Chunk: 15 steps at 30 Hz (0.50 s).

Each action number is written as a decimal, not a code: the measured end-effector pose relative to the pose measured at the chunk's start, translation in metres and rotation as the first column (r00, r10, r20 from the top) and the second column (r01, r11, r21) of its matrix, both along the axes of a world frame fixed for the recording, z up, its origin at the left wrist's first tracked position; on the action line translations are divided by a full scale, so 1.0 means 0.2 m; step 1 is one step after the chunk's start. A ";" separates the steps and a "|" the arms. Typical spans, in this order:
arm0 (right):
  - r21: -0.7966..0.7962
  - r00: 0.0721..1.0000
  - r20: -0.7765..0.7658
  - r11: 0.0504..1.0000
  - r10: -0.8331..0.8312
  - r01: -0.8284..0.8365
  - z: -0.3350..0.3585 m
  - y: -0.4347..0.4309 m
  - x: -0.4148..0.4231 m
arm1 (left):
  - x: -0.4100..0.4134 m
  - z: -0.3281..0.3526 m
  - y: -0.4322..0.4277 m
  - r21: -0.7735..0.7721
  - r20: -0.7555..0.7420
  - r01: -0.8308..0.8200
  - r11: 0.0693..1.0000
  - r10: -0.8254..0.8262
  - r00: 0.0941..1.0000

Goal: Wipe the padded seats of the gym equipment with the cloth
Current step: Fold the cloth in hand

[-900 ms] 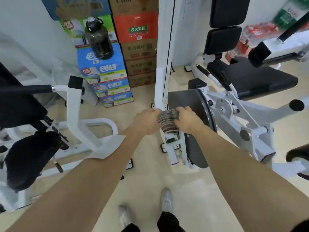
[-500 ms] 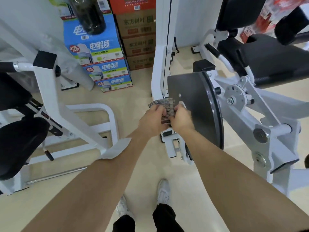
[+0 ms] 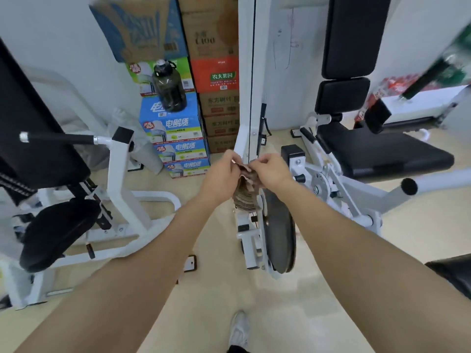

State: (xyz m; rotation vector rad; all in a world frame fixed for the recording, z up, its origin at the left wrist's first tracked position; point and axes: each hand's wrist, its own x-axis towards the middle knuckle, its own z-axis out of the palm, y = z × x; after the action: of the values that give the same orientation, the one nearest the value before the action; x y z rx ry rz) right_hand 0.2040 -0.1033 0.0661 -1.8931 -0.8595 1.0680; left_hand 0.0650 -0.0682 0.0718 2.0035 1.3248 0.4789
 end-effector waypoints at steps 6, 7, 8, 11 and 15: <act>0.191 0.996 0.088 0.982 -0.012 -0.005 0.41 -0.42 0.15 | 0.15 0.48 -0.30 0.116 0.195 0.092 0.989 -0.114 0.974; 0.229 0.996 0.094 0.973 -0.009 -0.013 0.48 -0.51 0.18 | 0.18 0.55 -0.37 0.139 0.220 0.102 0.985 -0.131 0.967; 0.253 0.996 0.093 0.967 0.005 -0.028 0.54 -0.60 0.21 | 0.21 0.61 -0.45 0.168 0.236 0.109 0.980 -0.147 0.961; 0.274 0.984 0.119 0.948 0.135 -0.163 0.67 -0.89 0.29 | 0.30 0.74 -0.70 0.239 0.245 0.153 0.959 -0.212 0.946; 0.252 0.947 0.182 0.918 0.266 -0.306 0.81 -1.24 0.43 | 0.42 0.86 -0.97 0.260 0.226 0.219 0.940 -0.280 0.933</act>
State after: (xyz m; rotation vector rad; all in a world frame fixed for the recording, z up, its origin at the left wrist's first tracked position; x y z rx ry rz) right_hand 0.2896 -0.3515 0.2285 -1.6539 -1.3319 0.9278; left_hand 0.1489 -0.2628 0.2443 2.1729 0.8692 0.7738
